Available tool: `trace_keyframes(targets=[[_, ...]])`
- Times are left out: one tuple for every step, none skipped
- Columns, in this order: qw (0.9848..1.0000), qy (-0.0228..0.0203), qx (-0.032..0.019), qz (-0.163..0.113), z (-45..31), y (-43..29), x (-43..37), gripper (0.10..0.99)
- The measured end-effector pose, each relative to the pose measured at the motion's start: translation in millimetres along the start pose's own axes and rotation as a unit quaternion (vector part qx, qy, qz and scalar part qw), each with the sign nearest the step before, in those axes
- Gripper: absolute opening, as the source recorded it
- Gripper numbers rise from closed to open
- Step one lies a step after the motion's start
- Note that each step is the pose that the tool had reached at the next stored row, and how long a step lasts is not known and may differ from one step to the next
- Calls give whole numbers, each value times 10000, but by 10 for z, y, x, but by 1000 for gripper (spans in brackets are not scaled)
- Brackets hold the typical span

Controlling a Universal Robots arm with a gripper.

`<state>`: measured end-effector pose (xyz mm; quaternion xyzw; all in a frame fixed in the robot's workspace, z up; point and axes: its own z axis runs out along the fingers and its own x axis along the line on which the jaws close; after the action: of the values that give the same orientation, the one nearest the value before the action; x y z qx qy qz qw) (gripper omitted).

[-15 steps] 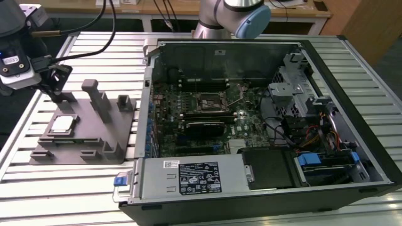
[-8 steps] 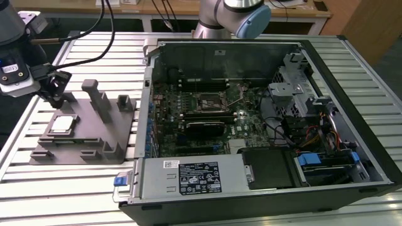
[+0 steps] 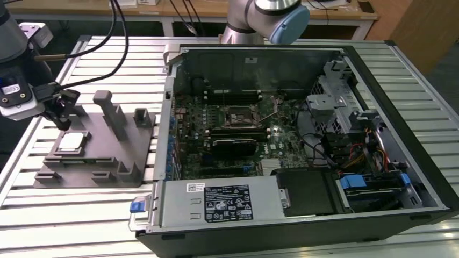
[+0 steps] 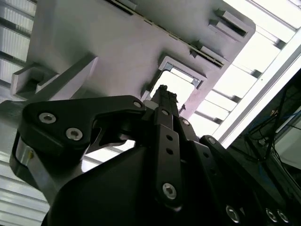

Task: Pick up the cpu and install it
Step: 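Pick up the cpu and move it towards the insertion slot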

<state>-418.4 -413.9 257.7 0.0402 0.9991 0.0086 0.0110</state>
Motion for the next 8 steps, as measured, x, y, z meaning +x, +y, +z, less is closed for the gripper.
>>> trace_keyframes(targets=[[10000, -1, 0, 1, 19, -4, 8, 106], [10000, -1, -1, 0, 38, -8, 16, 106], [10000, 0, 0, 1, 56, -10, 25, 106], [10000, 0, 0, 1, 73, -12, 35, 106], [10000, 1, 0, 1, 90, -14, 44, 106], [10000, 1, 1, 1, 107, -16, 54, 106], [10000, 1, 0, 1, 125, -18, 66, 106], [10000, 1, 0, 1, 144, -20, 78, 106]])
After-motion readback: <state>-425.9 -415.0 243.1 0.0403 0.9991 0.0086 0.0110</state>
